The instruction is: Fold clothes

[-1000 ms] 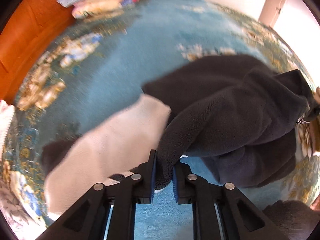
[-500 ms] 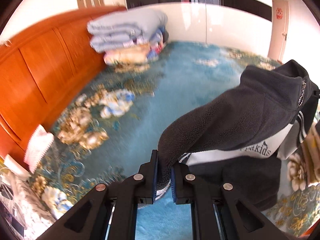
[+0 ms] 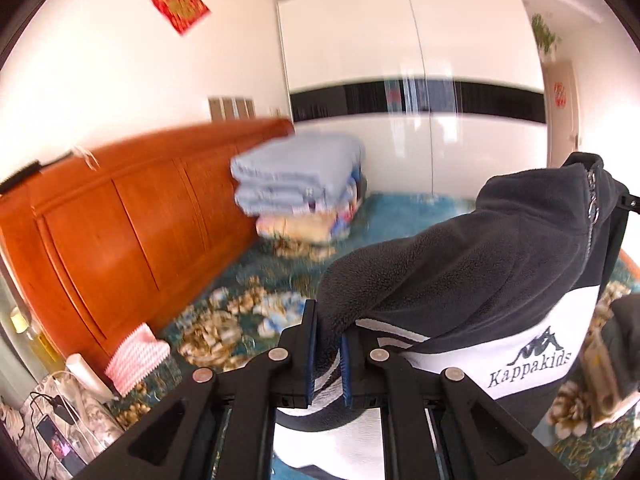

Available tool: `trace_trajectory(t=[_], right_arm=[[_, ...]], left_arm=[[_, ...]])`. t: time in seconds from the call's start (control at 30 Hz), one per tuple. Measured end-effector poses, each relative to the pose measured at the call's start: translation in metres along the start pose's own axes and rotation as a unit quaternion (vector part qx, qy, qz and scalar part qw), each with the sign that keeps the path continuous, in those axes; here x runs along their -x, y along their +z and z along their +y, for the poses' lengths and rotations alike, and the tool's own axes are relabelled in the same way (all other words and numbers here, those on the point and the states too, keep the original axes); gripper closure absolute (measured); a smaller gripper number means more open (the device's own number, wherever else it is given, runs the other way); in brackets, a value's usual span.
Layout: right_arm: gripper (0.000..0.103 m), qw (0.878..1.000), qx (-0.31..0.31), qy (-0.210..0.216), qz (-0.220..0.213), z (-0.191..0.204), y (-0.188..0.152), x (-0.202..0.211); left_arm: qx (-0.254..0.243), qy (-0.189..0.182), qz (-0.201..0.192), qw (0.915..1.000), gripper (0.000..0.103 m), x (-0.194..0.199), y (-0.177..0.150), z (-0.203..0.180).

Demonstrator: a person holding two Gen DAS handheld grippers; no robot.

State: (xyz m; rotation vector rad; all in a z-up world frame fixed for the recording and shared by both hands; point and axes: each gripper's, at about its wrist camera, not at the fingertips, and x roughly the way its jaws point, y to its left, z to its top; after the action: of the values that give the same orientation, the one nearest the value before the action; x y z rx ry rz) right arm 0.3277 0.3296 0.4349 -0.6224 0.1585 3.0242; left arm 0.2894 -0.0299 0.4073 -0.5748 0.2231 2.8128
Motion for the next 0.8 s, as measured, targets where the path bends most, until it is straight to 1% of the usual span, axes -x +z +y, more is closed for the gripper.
trace_trajectory(t=[0.07, 0.17, 0.27, 0.33, 0.37, 0.43, 0.53, 0.63, 0.73, 0.8], right_arm=[[0.096, 1.000, 0.008, 0.006, -0.024, 0.006, 0.006, 0.026], [0.096, 0.999, 0.018, 0.022, -0.043, 0.009, 0.008, 0.059], [0.096, 0.997, 0.039, 0.036, -0.054, 0.014, 0.013, 0.079], [0.096, 0.997, 0.049, 0.037, -0.050, 0.018, 0.022, 0.070], [0.096, 0.997, 0.049, 0.040, -0.038, 0.020, 0.027, 0.058], [0.096, 0.998, 0.044, 0.048, 0.014, 0.020, 0.031, 0.015], [0.096, 0.991, 0.062, 0.040, 0.110, 0.022, 0.008, -0.063], [0.096, 0.977, 0.057, 0.033, 0.204, 0.017, -0.040, -0.149], [0.096, 0.963, 0.014, 0.036, 0.268, 0.002, -0.087, -0.216], [0.096, 0.952, -0.010, 0.036, 0.303, -0.006, -0.114, -0.257]], left_arm=[[-0.001, -0.006, -0.018, 0.9998, 0.093, 0.026, 0.002, 0.005], [-0.016, -0.010, -0.038, 0.9991, 0.093, 0.062, 0.005, 0.013], [-0.030, -0.014, -0.036, 0.9988, 0.093, 0.070, 0.022, 0.018], [-0.044, -0.002, -0.013, 0.9989, 0.093, 0.051, 0.035, 0.019], [-0.053, 0.007, 0.008, 0.9985, 0.093, 0.032, 0.037, 0.018], [-0.055, 0.010, 0.053, 0.9970, 0.093, -0.008, 0.029, 0.015], [-0.052, 0.004, 0.135, 0.9895, 0.093, -0.088, -0.007, 0.013], [-0.041, 0.004, 0.213, 0.9761, 0.093, -0.163, -0.059, 0.009], [-0.013, -0.007, 0.282, 0.9594, 0.093, -0.227, -0.112, 0.007], [-0.005, -0.006, 0.308, 0.9514, 0.093, -0.264, -0.133, 0.007]])
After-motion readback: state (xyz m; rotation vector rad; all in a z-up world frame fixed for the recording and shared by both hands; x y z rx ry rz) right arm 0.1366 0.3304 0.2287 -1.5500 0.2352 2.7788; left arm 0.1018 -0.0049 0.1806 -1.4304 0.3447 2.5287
